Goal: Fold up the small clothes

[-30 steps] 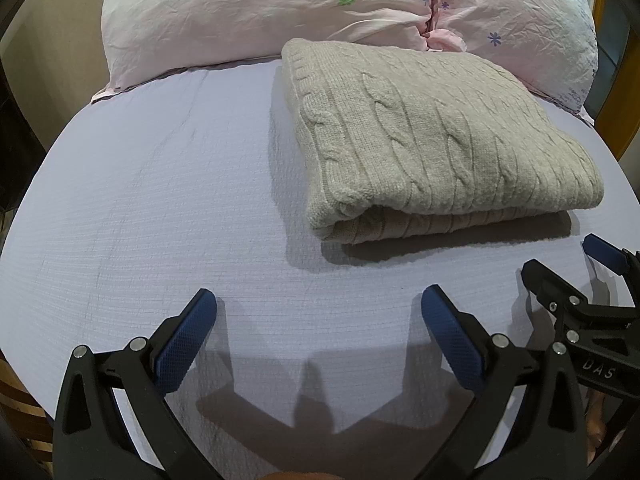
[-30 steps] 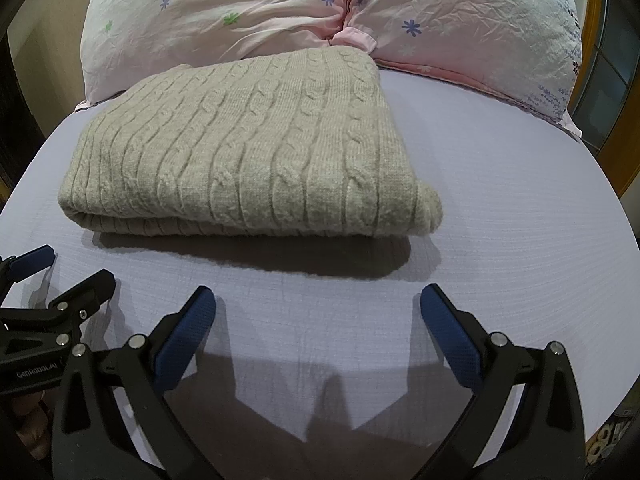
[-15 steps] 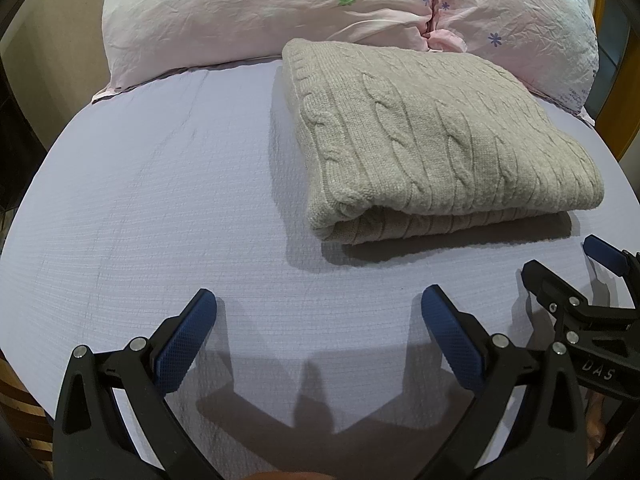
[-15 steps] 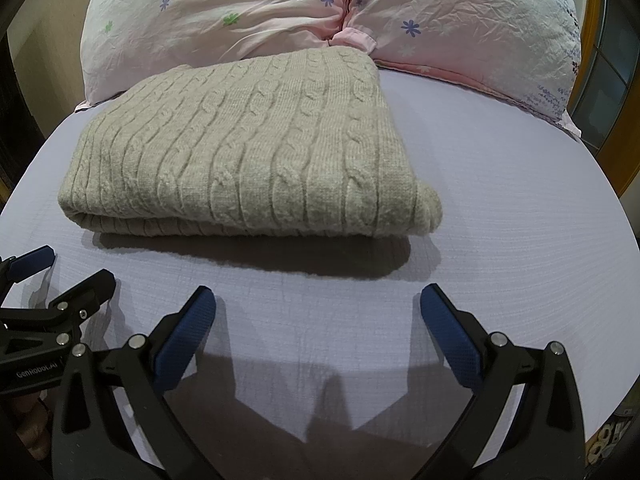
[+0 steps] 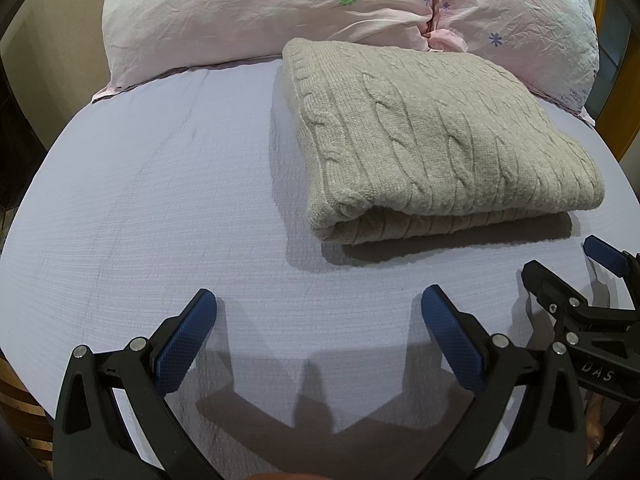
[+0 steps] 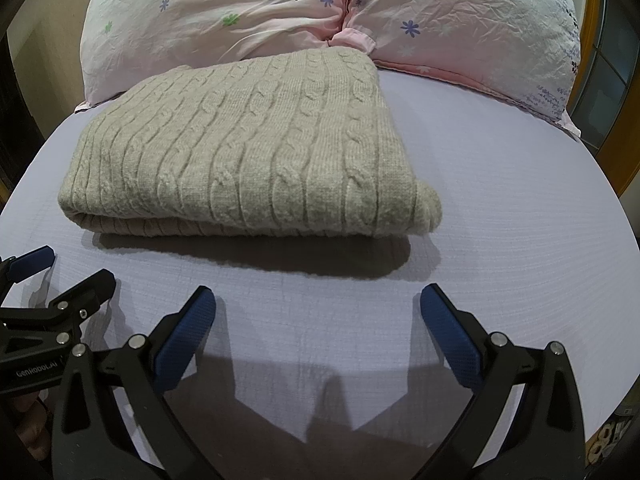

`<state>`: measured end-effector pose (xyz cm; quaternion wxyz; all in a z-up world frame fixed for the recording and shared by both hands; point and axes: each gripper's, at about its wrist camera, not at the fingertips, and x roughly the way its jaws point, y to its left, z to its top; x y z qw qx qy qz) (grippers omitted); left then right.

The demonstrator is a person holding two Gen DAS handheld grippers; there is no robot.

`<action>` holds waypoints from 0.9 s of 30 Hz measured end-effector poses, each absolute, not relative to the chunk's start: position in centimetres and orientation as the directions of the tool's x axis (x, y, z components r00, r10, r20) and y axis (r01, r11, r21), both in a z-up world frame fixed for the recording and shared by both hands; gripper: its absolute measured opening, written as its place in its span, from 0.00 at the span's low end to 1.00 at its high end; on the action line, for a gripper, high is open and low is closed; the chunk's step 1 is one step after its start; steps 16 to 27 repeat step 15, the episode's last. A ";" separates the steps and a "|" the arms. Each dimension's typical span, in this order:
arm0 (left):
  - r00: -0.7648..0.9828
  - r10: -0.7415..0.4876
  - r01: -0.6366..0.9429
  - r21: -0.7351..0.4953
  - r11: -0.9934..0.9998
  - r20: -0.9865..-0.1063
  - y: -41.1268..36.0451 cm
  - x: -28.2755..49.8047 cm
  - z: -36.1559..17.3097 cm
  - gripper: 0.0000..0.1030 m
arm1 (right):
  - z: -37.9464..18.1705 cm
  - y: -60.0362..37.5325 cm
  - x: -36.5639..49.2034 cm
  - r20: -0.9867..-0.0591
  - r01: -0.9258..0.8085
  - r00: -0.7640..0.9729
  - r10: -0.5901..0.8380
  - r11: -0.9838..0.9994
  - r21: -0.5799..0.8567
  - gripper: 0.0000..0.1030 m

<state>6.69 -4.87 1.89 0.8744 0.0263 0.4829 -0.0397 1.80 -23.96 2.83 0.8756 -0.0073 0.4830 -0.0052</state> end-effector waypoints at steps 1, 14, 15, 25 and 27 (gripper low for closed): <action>0.530 -0.044 0.095 0.008 0.995 -0.847 -4.9 6.7 1.9 0.99 | 2.8 -24.0 1.8 -0.846 0.002 0.533 -0.016 1.000 -0.018 0.98; 0.528 -0.044 0.096 0.008 0.995 -0.848 -4.8 6.8 1.9 0.99 | 2.9 -23.9 2.0 -0.845 0.004 0.535 -0.017 1.000 -0.018 0.98; 0.528 -0.044 0.096 0.008 0.995 -0.848 -4.8 6.8 1.9 0.99 | 2.9 -23.9 2.0 -0.845 0.004 0.535 -0.017 1.000 -0.018 0.98; 0.528 -0.044 0.096 0.008 0.995 -0.848 -4.8 6.8 1.9 0.99 | 2.9 -23.9 2.0 -0.845 0.004 0.535 -0.017 1.000 -0.018 0.98; 0.528 -0.044 0.096 0.008 0.995 -0.848 -4.8 6.8 1.9 0.99 | 2.9 -23.9 2.0 -0.845 0.004 0.535 -0.017 1.000 -0.018 0.98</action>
